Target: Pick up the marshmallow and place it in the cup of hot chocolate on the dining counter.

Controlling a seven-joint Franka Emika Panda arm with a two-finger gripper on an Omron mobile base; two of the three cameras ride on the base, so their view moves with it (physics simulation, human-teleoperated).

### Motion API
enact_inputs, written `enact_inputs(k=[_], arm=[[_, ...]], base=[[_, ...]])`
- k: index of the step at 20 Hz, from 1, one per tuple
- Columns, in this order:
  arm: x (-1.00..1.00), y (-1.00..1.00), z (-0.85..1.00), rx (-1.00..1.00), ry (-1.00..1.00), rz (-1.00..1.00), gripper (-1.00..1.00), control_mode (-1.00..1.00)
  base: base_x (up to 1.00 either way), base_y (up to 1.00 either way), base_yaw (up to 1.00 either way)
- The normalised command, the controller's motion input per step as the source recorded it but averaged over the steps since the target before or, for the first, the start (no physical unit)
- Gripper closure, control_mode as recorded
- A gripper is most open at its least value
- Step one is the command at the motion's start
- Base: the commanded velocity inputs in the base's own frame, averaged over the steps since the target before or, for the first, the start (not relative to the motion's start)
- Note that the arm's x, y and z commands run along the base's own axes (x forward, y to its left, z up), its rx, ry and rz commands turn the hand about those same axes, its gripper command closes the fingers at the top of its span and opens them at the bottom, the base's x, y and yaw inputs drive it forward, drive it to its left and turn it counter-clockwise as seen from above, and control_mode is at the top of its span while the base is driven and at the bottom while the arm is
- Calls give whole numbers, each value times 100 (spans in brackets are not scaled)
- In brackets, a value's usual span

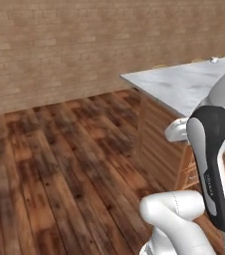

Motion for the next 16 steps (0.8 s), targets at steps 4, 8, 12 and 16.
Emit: enact_inputs(k=[4, 8, 12, 16], arm=[[0, 0, 0, 0, 0, 0, 100, 100], [0, 0, 0, 0, 0, 0, 100, 100], [0, 0, 0, 0, 0, 0, 100, 100], [0, 0, 0, 0, 0, 0, 100, 100]], base=[[100, 23, -21], [100, 40, -31], [100, 64, -43], [100, 81, -47]])
